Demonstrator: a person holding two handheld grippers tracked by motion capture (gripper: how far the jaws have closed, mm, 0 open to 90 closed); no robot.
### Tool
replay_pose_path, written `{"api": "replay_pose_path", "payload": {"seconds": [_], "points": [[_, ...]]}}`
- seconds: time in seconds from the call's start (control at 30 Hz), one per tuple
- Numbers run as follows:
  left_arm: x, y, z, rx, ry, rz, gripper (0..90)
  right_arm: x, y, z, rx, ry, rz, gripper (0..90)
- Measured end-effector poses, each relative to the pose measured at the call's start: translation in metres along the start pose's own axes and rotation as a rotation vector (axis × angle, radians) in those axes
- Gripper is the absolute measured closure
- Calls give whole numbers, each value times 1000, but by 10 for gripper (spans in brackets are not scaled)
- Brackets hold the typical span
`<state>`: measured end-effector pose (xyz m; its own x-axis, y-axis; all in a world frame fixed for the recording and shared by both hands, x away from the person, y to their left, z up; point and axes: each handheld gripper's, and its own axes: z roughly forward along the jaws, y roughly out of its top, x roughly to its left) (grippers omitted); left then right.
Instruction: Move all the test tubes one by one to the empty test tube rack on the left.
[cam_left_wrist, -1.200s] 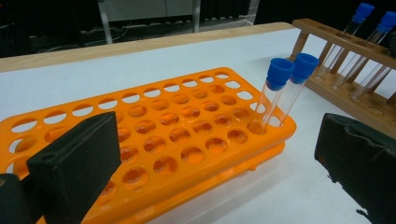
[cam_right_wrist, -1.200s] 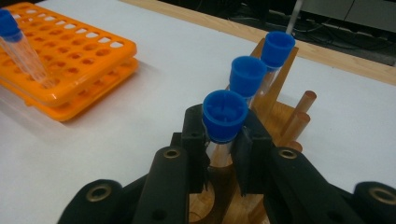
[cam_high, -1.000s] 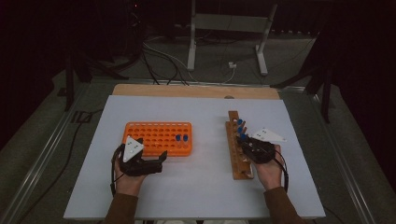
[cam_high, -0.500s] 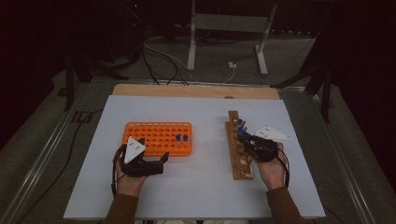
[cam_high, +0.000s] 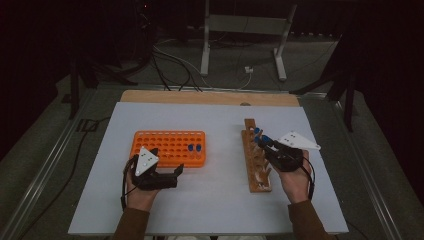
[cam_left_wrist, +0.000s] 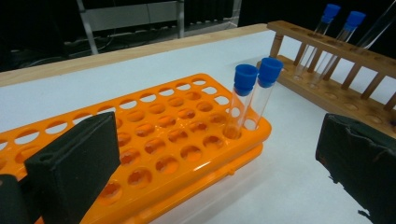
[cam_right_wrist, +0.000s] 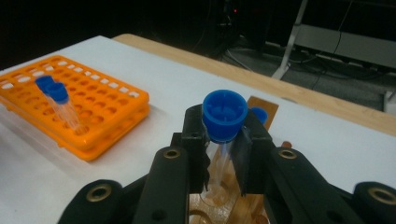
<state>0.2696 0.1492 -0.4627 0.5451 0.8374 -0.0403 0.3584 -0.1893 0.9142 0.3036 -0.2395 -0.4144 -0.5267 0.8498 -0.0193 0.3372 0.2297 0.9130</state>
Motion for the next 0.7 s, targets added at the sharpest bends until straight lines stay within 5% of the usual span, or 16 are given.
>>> {"api": "replay_pose_path", "payload": {"seconds": [0.23,0.7], "points": [[-5,3,0,-9,-25,9,9,7,9,-8,-39,17,-10,764],[-16,7,0,-32,-52,25,9,29,8,3,-2,129,-20,763]]}}
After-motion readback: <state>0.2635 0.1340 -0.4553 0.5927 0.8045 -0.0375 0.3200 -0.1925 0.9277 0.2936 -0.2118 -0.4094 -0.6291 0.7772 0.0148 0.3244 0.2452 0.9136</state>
